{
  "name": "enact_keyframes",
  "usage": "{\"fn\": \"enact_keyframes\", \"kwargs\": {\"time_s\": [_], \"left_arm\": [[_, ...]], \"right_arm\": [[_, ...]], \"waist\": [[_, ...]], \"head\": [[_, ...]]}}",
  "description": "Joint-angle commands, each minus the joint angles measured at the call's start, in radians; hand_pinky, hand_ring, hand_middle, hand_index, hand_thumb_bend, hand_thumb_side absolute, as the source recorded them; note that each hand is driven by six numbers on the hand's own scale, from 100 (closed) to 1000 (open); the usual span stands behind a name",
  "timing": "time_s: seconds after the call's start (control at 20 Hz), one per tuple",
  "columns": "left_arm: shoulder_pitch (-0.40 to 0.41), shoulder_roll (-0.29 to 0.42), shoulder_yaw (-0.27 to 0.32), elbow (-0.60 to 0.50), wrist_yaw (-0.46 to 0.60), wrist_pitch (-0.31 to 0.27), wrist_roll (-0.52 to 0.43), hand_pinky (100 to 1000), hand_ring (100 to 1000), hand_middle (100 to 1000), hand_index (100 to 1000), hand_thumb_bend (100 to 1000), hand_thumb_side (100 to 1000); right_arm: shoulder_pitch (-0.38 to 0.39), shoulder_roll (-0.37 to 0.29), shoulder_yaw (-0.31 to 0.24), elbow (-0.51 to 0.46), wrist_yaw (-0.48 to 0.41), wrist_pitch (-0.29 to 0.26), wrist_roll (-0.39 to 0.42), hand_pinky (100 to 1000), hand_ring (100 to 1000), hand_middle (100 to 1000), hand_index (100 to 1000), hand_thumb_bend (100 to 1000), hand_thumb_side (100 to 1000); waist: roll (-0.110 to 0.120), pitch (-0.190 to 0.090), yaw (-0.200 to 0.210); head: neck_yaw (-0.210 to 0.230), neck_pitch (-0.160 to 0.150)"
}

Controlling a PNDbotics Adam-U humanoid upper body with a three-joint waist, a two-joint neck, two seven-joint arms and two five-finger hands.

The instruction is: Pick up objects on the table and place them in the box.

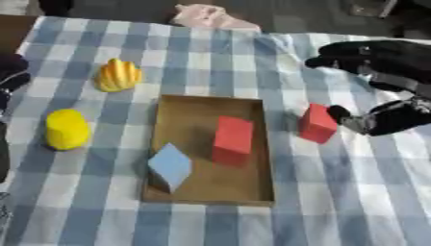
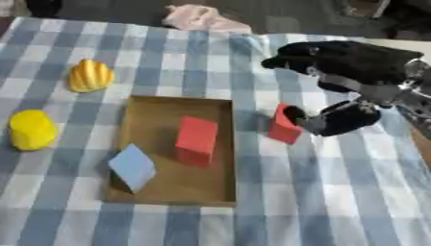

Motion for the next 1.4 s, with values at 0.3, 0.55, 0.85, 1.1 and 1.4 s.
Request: {"fn": "enact_keyframes", "kwargs": {"time_s": [0.3,0.55,0.85,1.1,1.4], "left_arm": [[-0.007,0.014,0.008,-0.019,-0.006,0.002,-0.001,825,794,684,802,137,825],[-0.007,0.013,0.009,-0.019,-0.007,0.002,-0.003,825,794,684,802,137,823],[-0.007,0.012,0.009,-0.019,-0.006,0.002,-0.002,825,794,684,801,137,823],[-0.007,0.010,0.009,-0.019,-0.007,0.002,-0.003,825,794,683,801,137,823],[-0.006,0.009,0.010,-0.019,-0.007,0.003,-0.004,825,794,684,800,137,822]], "right_arm": [[-0.020,-0.013,-0.014,0.095,-0.035,0.029,-0.001,973,1000,898,1000,170,246],[-0.021,-0.009,-0.014,0.123,-0.062,0.041,0.011,979,1000,899,1000,131,208],[-0.013,-0.006,-0.010,0.149,-0.066,0.035,0.025,974,1000,896,1000,106,273],[-0.003,0.001,-0.001,0.159,-0.049,0.024,0.015,972,1000,891,1000,100,501],[0.002,0.006,0.005,0.160,-0.040,0.016,0.007,971,1000,893,1000,100,562]], "waist": [[0.000,-0.016,0.004],[-0.001,-0.017,0.004],[-0.001,-0.016,0.004],[0.000,-0.014,0.006],[-0.001,-0.014,0.005]], "head": [[-0.004,0.005],[-0.004,0.006],[-0.001,0.004],[0.002,0.004],[0.002,0.007]]}}
